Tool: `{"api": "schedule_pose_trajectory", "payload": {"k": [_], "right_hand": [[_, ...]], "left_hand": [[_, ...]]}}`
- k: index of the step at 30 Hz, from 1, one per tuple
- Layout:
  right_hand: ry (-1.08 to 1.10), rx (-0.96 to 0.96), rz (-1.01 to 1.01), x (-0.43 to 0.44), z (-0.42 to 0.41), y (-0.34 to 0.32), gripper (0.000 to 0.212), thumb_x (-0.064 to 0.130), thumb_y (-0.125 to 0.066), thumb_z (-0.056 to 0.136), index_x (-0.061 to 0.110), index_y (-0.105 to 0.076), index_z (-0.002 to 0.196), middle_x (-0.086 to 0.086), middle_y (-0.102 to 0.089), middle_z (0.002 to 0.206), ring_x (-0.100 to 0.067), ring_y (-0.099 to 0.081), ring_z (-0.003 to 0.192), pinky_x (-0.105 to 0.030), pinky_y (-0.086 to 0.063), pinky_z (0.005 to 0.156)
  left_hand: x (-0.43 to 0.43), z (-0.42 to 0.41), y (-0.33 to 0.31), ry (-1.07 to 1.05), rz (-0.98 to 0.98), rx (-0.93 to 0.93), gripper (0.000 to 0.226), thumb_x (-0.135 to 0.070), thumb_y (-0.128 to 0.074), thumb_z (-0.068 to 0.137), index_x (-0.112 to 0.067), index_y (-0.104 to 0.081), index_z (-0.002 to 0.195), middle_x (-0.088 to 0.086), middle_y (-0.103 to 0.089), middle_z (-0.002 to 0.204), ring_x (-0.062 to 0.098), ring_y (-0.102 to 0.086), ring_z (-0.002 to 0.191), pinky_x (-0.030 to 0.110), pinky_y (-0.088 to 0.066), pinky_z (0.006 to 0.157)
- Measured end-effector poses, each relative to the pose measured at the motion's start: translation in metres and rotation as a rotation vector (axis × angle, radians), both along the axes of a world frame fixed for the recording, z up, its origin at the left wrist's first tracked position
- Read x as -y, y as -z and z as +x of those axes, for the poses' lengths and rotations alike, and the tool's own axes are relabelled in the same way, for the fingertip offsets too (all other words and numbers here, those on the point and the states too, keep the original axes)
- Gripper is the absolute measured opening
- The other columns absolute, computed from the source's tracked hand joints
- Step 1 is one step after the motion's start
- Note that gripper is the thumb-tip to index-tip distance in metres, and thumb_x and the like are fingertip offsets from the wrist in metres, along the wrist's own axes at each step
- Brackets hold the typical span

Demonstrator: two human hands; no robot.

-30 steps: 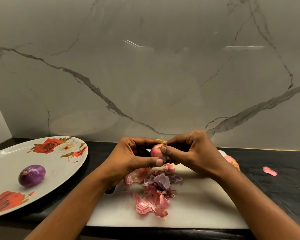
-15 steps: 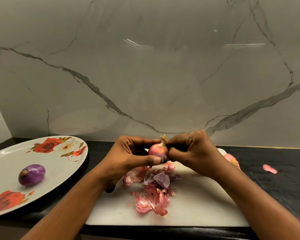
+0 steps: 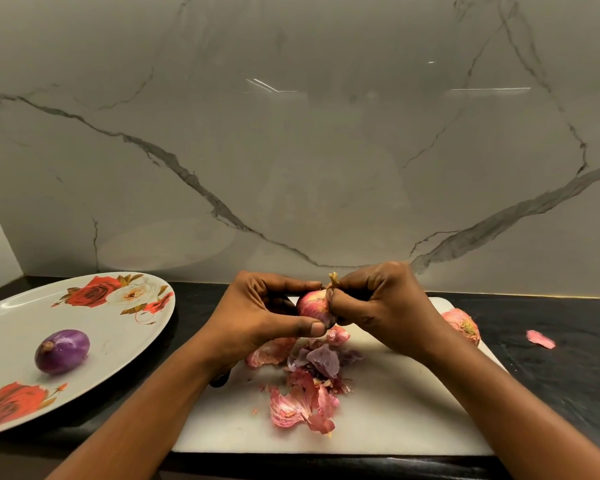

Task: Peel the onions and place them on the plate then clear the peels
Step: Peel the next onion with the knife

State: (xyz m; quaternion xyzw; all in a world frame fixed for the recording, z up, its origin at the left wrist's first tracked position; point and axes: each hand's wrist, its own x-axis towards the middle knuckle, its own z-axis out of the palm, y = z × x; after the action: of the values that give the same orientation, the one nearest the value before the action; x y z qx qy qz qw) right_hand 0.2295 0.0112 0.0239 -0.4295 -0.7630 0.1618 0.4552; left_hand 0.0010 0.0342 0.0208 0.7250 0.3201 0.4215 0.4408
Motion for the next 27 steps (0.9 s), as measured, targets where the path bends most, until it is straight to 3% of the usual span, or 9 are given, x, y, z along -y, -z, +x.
{"api": "schedule_pose_trajectory", "payload": {"k": [4,8,13,17,23,27], "right_hand": [[0.047,0.113,0.107,-0.002,-0.001,0.004,0.026,0.019,-0.07,0.096,0.012,-0.076,0.072,-0.002,-0.066,0.06,-0.026,-0.06,0.054,-0.043,-0.047,0.047],[0.088,0.161,0.168,0.003,-0.002,0.0,0.031,0.014,-0.071,0.094,0.027,-0.065,0.068,0.01,-0.058,0.057,-0.01,-0.051,0.048,-0.026,-0.038,0.045],[0.069,0.097,0.158,0.004,0.002,-0.003,0.021,0.013,-0.069,0.097,0.014,-0.075,0.077,0.003,-0.071,0.067,-0.016,-0.069,0.057,-0.04,-0.054,0.051],[0.04,0.024,0.147,0.005,0.003,-0.008,0.016,0.005,-0.068,0.099,0.006,-0.08,0.087,0.002,-0.074,0.071,-0.012,-0.074,0.061,-0.029,-0.061,0.055],[0.011,-0.184,0.047,0.008,0.003,-0.015,0.011,0.007,-0.072,0.097,0.007,-0.083,0.093,-0.002,-0.078,0.075,-0.019,-0.076,0.061,-0.034,-0.064,0.057],[-0.001,-0.16,0.035,0.011,0.003,-0.016,0.016,0.004,-0.069,0.098,0.006,-0.081,0.086,-0.005,-0.076,0.071,-0.023,-0.075,0.06,-0.038,-0.063,0.054]], "left_hand": [[0.001,0.001,0.0,0.011,-0.018,0.005,0.052,-0.003,-0.092,0.07,-0.012,-0.078,0.12,0.007,-0.081,0.109,0.03,-0.079,0.099,0.046,-0.065,0.089],[0.002,0.0,-0.001,0.05,-0.064,0.045,0.052,-0.001,-0.09,0.072,-0.01,-0.078,0.121,0.011,-0.08,0.112,0.033,-0.078,0.103,0.048,-0.063,0.093],[-0.001,-0.002,0.001,0.13,-0.148,0.104,0.052,0.004,-0.083,0.08,-0.007,-0.073,0.129,0.016,-0.077,0.122,0.036,-0.074,0.114,0.053,-0.057,0.103],[-0.006,-0.006,0.001,0.223,-0.188,0.15,0.045,-0.012,-0.078,0.092,-0.012,-0.07,0.136,0.018,-0.071,0.132,0.04,-0.066,0.125,0.06,-0.047,0.112],[-0.01,-0.004,0.0,0.337,-0.294,0.264,0.046,-0.005,-0.066,0.09,-0.01,-0.07,0.135,0.022,-0.066,0.137,0.039,-0.065,0.124,0.035,-0.058,0.1],[-0.009,-0.002,-0.001,0.368,-0.337,0.298,0.046,-0.003,-0.061,0.089,-0.005,-0.069,0.135,0.025,-0.065,0.137,0.037,-0.066,0.123,0.035,-0.059,0.101]]}}
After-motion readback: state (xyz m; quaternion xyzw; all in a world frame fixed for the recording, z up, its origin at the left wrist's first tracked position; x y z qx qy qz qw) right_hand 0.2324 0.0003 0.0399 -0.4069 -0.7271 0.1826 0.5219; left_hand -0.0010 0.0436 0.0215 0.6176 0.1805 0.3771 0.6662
